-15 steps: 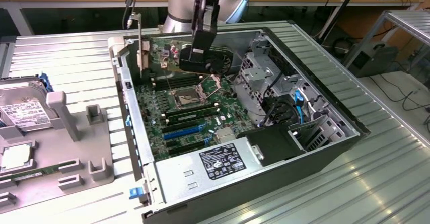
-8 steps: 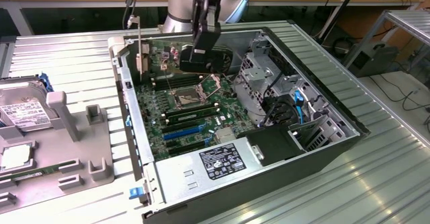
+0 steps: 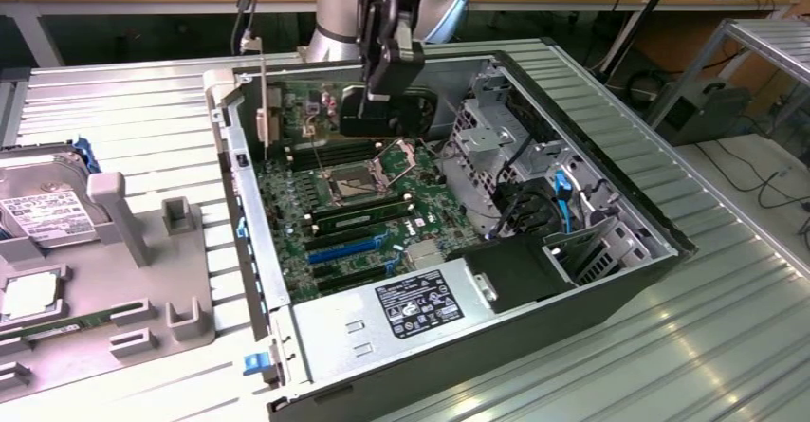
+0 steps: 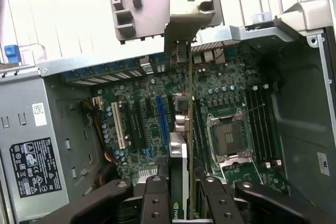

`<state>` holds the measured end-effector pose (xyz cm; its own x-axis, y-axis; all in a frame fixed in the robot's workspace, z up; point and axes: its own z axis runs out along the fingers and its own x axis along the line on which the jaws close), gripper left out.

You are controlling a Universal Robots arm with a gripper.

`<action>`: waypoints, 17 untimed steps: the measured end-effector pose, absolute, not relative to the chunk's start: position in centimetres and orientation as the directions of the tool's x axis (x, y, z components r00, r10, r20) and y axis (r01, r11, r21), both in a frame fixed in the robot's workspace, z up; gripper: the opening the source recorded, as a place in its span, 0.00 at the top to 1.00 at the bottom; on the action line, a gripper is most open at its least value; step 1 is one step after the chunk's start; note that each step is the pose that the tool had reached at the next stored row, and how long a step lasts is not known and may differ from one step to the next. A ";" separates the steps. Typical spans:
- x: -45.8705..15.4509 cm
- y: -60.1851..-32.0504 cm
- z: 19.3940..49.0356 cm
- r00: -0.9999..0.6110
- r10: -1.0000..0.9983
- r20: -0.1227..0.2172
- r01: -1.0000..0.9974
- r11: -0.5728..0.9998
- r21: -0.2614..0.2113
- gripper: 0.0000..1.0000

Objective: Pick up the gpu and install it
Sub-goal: 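Insert the gpu into the slot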

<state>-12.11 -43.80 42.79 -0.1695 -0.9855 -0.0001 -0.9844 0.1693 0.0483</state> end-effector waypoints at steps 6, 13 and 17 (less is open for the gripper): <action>-12.1 -43.8 42.8 -0.077 -0.997 0.000 -0.996 0.077 0.048 0.73; -12.1 -43.8 42.8 -0.032 -0.999 0.000 -0.998 0.032 0.048 0.73; -11.7 -43.7 42.7 -0.032 -1.000 0.000 -0.998 0.032 0.048 0.73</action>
